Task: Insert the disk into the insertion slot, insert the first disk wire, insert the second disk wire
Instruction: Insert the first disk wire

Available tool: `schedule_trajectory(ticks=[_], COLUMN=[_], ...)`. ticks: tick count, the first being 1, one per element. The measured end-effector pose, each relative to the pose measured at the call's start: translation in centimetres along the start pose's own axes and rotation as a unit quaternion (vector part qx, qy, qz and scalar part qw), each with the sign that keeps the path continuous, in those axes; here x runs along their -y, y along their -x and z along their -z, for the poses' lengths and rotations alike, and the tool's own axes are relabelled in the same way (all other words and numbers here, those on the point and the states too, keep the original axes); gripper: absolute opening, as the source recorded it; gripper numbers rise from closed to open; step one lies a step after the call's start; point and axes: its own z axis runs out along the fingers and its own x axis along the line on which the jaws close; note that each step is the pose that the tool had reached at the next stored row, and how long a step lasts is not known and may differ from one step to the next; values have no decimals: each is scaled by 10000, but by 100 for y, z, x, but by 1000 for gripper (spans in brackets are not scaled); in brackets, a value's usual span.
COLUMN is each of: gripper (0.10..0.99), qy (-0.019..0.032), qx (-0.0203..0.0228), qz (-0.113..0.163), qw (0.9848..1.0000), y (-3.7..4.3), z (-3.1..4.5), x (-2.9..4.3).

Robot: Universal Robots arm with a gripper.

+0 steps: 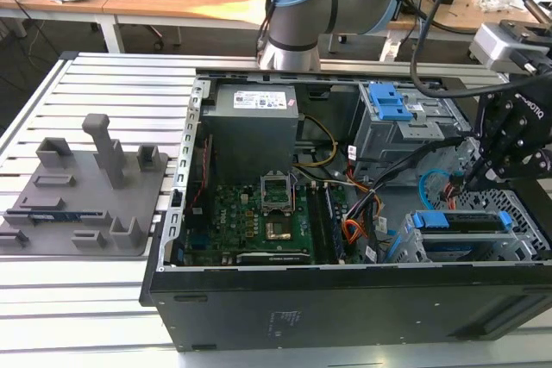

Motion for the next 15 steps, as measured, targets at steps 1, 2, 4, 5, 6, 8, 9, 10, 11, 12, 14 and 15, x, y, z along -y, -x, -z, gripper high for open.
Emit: schedule_trajectory(ticks=[1, 2, 4, 5, 6, 8, 9, 10, 11, 12, 14, 15], gripper=[165, 165, 165, 165, 165, 165, 165, 165, 165, 165, 165, 165], qy=[0, 0, 0, 0, 0, 0, 0, 0, 0, 0, 1, 1], qx=[1, 0, 0, 1, 0, 0, 1, 1, 1, 10, 36, 38], qz=[0, 0, 0, 0, 1, 1, 1, 0, 1, 1, 13, 18], qw=[10000, 10000, 10000, 10000, 10000, 10000, 10000, 10000, 10000, 10000, 10000, 10000], y=[-20, -54, -101, -124, -147, -217, -218, -218, -218, -220, -220, -221], z=[-1, -1, -3, -5, -5, -7, -8, -7, -7, -7, -8, -9], x=[1, 3, 5, 6, 7, 10, 10, 10, 10, 10, 10, 10])
